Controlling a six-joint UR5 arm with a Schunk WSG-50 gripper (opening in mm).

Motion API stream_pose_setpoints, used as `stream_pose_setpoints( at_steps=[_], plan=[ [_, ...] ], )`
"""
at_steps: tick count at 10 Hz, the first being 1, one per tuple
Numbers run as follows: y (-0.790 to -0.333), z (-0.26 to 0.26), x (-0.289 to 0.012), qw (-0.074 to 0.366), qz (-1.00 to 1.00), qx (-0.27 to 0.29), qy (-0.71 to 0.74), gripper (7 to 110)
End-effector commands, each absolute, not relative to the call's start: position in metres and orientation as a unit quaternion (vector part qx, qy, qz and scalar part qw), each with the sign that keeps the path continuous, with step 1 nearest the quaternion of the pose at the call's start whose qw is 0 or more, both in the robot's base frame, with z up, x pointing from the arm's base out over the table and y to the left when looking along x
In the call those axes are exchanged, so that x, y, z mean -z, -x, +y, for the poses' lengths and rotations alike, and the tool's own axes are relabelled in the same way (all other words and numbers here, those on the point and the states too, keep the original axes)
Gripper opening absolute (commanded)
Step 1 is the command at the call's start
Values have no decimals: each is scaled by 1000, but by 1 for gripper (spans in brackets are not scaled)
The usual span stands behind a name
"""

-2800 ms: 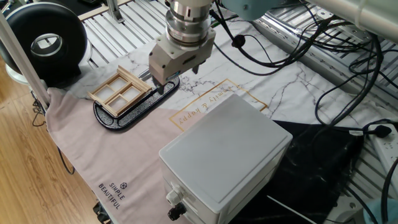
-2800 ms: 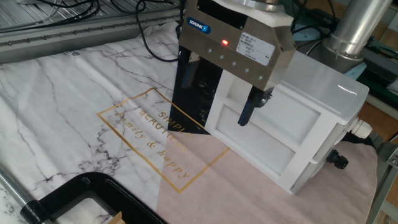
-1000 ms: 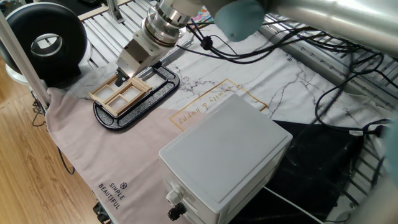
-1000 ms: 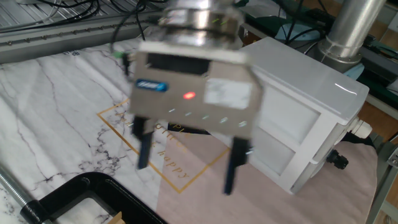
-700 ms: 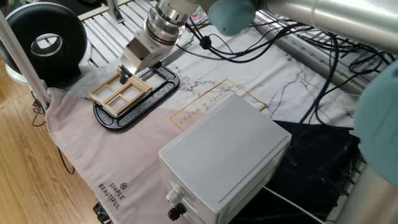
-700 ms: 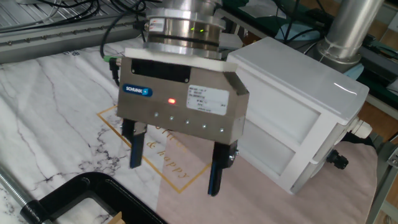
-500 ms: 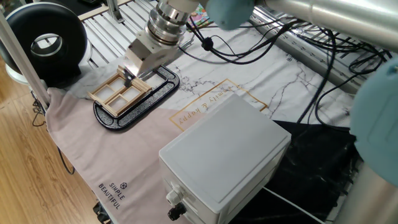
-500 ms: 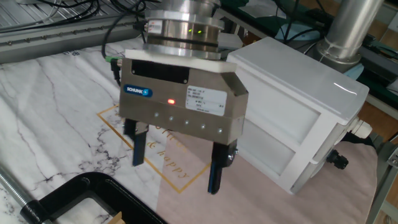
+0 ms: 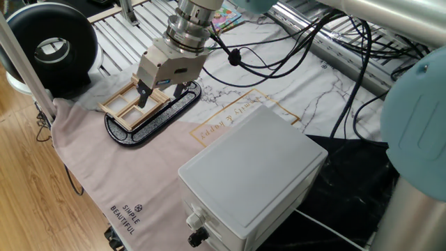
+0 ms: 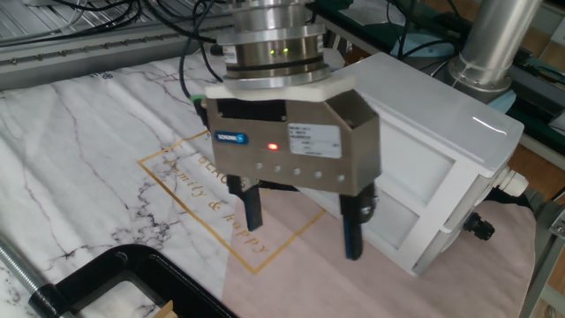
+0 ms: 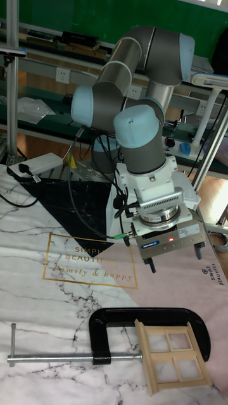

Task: Open a sliding window

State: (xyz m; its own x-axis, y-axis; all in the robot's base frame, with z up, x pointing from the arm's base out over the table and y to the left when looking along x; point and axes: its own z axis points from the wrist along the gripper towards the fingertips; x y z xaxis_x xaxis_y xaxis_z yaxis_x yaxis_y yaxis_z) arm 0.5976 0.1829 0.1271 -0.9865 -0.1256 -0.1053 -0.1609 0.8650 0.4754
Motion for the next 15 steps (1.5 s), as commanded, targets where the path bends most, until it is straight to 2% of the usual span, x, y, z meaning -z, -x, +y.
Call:
stream_pose_setpoints(
  at_steps=[1,2,4,6,9,11,15],
  plan=[
    [-586,191,-135,31,952,-271,138,66],
    [-586,198,-139,35,946,-285,147,66],
    [-598,196,-138,54,950,-280,129,66],
    [-628,245,-118,48,961,-254,99,66],
    [-677,289,-79,70,968,-231,70,66],
    [-701,286,-68,92,967,-227,71,66],
    [-726,258,-51,99,973,-195,75,66]
  ],
)
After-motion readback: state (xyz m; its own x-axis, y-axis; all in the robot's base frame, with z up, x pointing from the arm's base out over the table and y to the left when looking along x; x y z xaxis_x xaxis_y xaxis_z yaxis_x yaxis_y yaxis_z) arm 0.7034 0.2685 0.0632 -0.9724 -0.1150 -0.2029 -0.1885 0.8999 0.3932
